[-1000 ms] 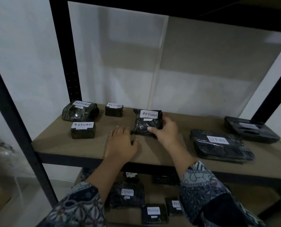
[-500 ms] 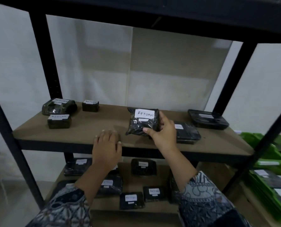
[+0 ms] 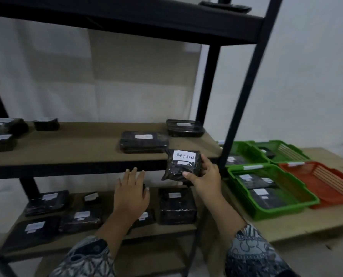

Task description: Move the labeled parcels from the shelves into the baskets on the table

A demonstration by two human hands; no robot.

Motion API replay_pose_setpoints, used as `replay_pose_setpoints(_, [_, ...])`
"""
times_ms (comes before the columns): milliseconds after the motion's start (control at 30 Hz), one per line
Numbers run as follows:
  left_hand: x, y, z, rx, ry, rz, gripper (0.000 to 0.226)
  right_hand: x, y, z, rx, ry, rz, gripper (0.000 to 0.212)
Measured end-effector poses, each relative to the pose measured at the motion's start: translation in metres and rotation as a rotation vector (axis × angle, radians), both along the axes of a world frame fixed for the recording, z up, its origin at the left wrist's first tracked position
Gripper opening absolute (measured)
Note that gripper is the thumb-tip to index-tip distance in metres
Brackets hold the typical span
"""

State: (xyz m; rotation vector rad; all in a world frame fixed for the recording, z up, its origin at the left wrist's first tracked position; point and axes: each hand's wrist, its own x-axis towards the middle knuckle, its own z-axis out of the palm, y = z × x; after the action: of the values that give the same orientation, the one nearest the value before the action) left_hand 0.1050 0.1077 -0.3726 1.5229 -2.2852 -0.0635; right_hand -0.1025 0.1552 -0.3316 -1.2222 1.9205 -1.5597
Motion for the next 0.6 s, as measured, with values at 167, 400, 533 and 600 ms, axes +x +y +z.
replay_pose_setpoints(167, [-0.081,0.024,-0.010,-0.018,0.018,-0.150,0.054,-0.066,0.040,-0.021,0.054,0.003,-0.126,0.093])
replay_pose_setpoints(400, [-0.190,0.038,-0.029,0.082,0.029,-0.347,0.057,-0.153,0.074,-0.045,0.115,0.003,-0.297,0.086])
replay_pose_setpoints(533, [-0.248,0.032,-0.046,0.155,0.086,-0.434,0.058,-0.207,0.072,-0.057,0.125,0.010,-0.371,0.088])
replay_pose_setpoints(600, [-0.276,0.026,-0.054,0.187,0.100,-0.480,0.058,-0.239,0.064,-0.070,0.139,0.011,-0.392,0.090])
